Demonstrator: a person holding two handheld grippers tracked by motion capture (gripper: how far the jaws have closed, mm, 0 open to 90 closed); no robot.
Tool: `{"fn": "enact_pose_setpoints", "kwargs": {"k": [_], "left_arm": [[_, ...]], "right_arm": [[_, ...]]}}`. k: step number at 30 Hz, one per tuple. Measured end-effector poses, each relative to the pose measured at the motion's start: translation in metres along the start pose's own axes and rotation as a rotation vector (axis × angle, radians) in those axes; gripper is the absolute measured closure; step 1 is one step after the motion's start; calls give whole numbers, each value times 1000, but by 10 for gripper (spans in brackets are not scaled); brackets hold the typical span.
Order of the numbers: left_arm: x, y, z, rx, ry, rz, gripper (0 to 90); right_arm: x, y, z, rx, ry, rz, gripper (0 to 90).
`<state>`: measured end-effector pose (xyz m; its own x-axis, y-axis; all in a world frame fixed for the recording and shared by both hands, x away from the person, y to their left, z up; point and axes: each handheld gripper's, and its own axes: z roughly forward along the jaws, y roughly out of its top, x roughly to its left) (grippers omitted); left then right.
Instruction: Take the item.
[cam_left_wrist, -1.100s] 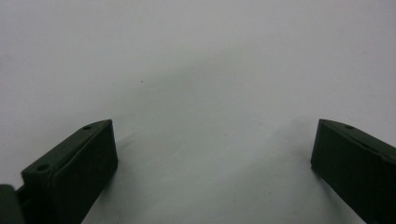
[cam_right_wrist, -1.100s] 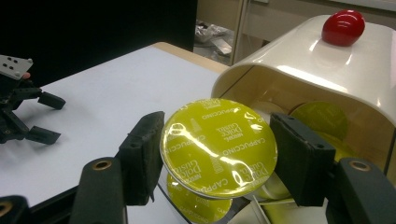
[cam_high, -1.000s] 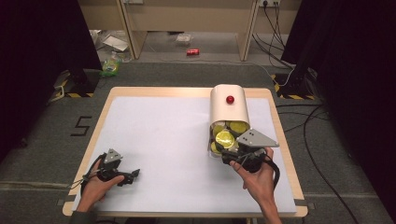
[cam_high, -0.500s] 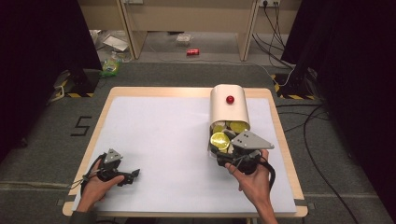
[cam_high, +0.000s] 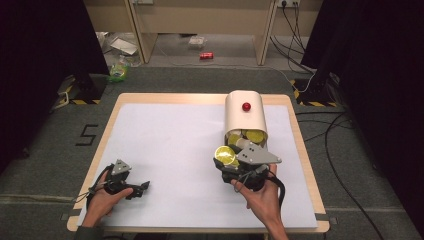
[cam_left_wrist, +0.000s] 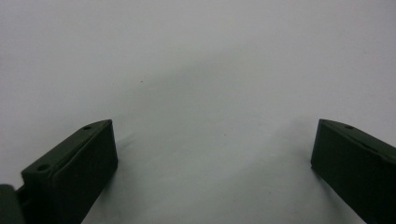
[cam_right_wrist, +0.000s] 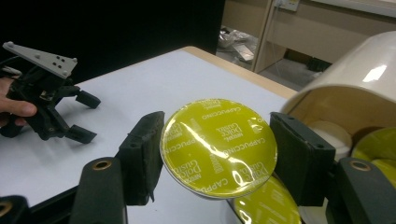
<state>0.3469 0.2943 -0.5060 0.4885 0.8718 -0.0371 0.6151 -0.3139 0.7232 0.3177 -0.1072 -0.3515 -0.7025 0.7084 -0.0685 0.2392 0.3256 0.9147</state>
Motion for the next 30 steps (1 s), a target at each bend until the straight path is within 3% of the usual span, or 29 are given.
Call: {"fn": "enact_pose_setpoints", "kwargs": {"k": [11,30], "left_arm": [[0,0,0,0,0,1,0],[0,0,0,0,1,0,0]], "right_arm": [[27,1,11,-21,52,-14,384],[69,-17,45,20,145,-49,383]]}}
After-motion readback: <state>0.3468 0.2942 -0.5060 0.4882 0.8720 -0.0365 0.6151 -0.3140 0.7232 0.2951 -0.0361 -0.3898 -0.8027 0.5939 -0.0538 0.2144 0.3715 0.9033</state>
